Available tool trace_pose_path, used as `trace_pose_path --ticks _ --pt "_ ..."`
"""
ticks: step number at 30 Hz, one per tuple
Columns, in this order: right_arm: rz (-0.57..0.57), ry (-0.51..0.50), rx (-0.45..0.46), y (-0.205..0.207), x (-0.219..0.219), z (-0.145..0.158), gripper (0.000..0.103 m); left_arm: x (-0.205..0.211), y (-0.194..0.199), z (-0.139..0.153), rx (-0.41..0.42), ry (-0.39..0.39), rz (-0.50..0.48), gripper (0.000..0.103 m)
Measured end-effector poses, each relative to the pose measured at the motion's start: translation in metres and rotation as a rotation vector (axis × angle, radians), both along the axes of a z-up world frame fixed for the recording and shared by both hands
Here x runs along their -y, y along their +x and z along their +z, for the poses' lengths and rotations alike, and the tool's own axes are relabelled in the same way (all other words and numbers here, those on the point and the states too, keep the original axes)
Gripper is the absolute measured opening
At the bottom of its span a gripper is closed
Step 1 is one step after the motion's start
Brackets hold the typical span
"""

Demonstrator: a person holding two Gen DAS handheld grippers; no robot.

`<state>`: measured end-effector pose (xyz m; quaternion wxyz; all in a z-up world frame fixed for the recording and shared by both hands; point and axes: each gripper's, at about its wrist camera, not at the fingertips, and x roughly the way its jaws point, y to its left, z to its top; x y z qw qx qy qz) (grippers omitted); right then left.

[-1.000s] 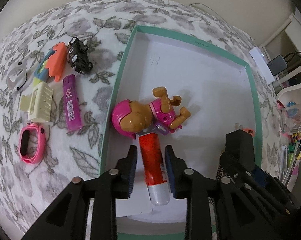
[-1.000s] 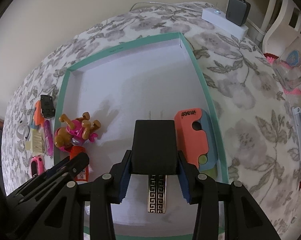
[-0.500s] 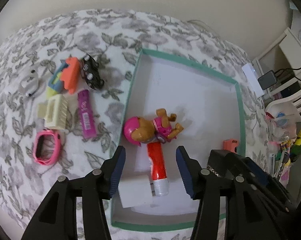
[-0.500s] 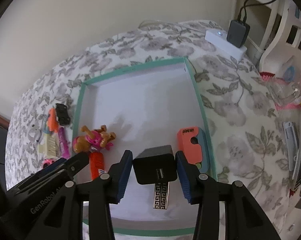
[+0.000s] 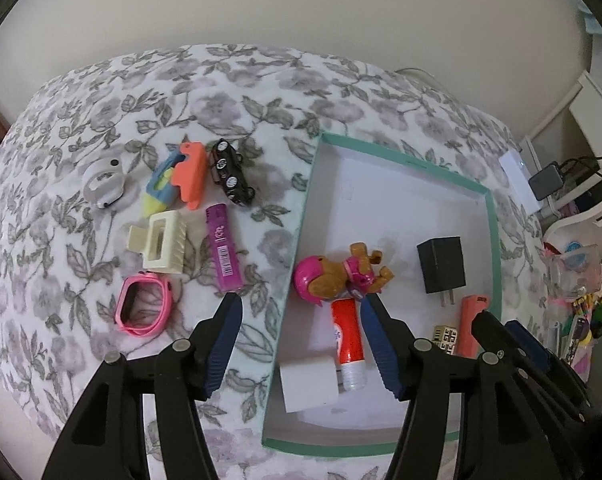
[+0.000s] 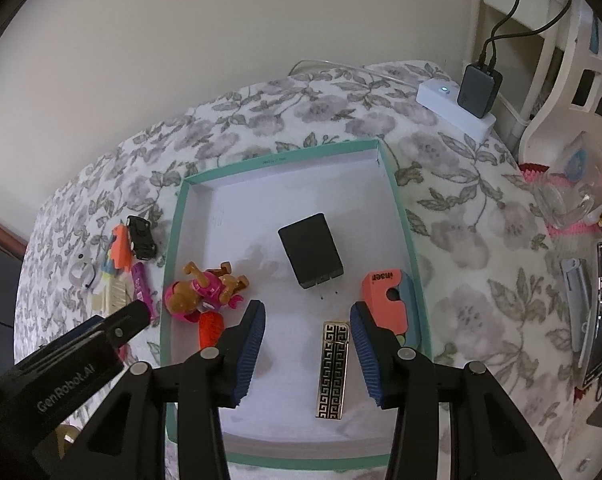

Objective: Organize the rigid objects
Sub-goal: 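Move both tools back toward the pink strap and purple lighter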

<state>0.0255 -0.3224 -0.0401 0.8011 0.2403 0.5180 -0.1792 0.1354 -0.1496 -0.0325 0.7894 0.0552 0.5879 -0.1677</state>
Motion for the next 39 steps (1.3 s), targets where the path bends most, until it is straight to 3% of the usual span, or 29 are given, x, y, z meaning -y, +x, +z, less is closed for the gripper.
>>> trace_pose_path --ticks 3,4,5,7,17,29,33,39 --pt "0.003 0.0 -0.005 0.001 -0.001 -0.002 0.057 0.0 0.001 -0.003 0.003 0.026 0.009 0.063" --pt "0.001 -0.003 -0.003 0.001 -0.001 -0.002 0.063 -0.001 0.001 -0.004 0.004 0.036 0.015 0.068" --pt "-0.001 -0.004 -0.004 0.001 -0.001 -0.003 0.066 -0.002 0.002 -0.006 0.004 0.045 0.024 0.081" --pt "-0.005 -0.004 -0.006 0.001 0.0 -0.004 0.069 -0.005 0.003 -0.008 0.006 0.058 0.045 0.091" --pt "-0.024 0.0 0.001 -0.001 0.002 -0.009 0.096 -0.024 0.012 -0.018 -0.004 0.1 0.132 0.092" --pt "-0.018 -0.012 0.013 0.006 -0.008 -0.008 0.103 -0.055 0.022 -0.009 0.023 0.11 0.189 0.092" --pt "0.036 0.012 0.066 0.02 -0.029 0.004 0.103 -0.073 0.028 0.0 0.046 0.112 0.213 0.092" --pt "0.15 -0.032 0.113 0.044 -0.074 0.022 0.103 -0.103 0.033 0.012 0.095 0.123 0.223 0.093"
